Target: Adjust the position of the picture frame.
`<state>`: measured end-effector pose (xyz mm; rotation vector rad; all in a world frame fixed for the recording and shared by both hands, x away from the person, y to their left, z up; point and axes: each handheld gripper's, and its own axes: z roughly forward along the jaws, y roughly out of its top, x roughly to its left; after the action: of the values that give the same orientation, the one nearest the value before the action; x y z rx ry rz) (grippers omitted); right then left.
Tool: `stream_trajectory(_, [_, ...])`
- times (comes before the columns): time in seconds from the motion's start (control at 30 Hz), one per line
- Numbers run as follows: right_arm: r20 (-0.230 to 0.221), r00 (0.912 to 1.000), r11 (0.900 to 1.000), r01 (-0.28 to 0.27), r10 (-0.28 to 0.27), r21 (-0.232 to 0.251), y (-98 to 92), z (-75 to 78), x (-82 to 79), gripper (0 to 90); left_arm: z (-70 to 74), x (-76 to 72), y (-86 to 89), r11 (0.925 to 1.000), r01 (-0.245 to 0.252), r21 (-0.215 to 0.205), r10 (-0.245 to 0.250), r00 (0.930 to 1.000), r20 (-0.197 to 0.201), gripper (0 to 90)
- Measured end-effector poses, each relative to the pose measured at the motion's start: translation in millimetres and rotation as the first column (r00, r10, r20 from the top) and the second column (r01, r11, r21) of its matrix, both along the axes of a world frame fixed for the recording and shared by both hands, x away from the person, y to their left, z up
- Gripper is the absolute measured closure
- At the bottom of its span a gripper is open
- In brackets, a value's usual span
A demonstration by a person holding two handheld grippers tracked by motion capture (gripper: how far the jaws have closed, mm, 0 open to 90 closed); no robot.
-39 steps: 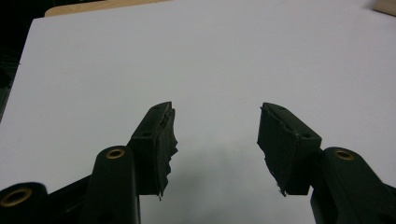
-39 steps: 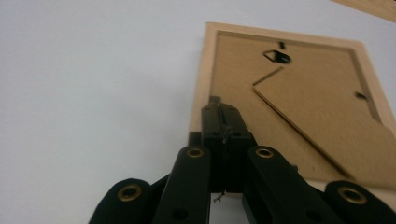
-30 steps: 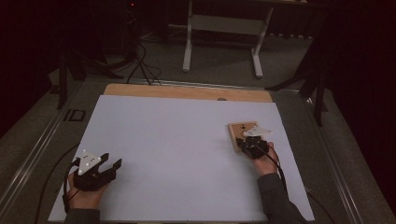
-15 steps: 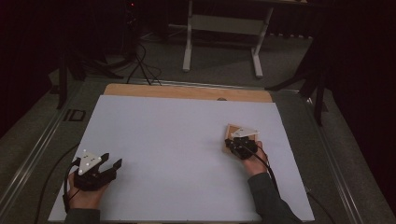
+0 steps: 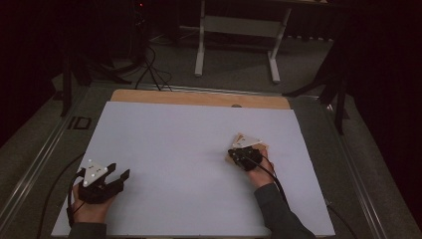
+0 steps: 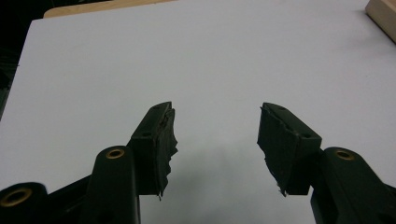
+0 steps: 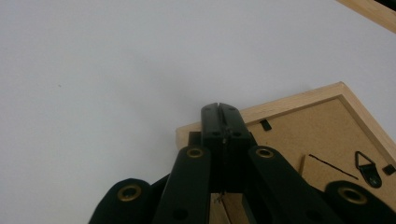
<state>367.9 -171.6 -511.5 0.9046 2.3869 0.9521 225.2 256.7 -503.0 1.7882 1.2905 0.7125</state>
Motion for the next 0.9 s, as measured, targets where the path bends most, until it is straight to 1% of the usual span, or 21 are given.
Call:
stream_trajectory(0.2, [0.002, 0.9999, 1.0, -0.016, 0.016, -0.003, 4.1, 0.0, 0.7, 89.7, 0.5, -0.4, 0.5, 1.0, 0.002, -0.001, -0.002, 1.0, 0.004, 45.6])
stream_trajectory(0.27, [0.013, 0.9999, 1.0, -0.006, 0.006, -0.01, 1.4, 0.6, 2.0, 89.8, 0.7, -0.7, 1.1, 1.0, 0.0, -0.002, 0.0, 1.0, 0.004, 45.6])
stream_trajectory(0.33, [0.018, 0.9996, 1.0, 0.02, -0.02, 0.007, -5.9, 3.3, 4.4, 89.7, 0.9, -1.0, 2.0, 1.0, -0.001, -0.005, 0.001, 1.0, 0.006, 45.6])
stream_trajectory(0.4, [0.027, 0.998, 0.998, 0.057, -0.057, 0.019, -17.3, 7.7, 7.3, 89.7, 0.9, -0.9, 2.3, 1.0, -0.003, -0.006, 0.003, 1.0, 0.006, 45.6])
stream_trajectory(0.5, [0.045, 0.9945, 0.995, 0.094, -0.095, 0.018, -31.8, 14.3, 9.6, 89.6, 0.8, -0.7, 1.7, 1.0, -0.001, -0.004, 0.001, 1.0, 0.005, 45.5])
stream_trajectory(0.63, [0.055, 0.9896, 0.991, 0.132, -0.133, 0.025, -46.9, 19.6, 12.0, 88.5, 0.8, -0.7, 0.9, 1.0, -0.001, -0.002, 0.001, 1.0, 0.005, 45.5])
stream_trajectory(0.7, [0.05, 0.9865, 0.988, 0.154, -0.156, 0.027, -53.7, 19.9, 14.0, 87.9, 0.7, -0.6, 1.0, 1.0, -0.001, -0.002, 0.001, 1.0, 0.004, 45.5])
stream_trajectory(0.9, [0.029, 0.973, 0.973, 0.228, -0.229, 0.043, -72.6, 14.3, 22.7, 84.8, 0.6, -0.5, 1.4, 1.0, -0.002, -0.005, 0.002, 1.0, 0.005, 45.5])
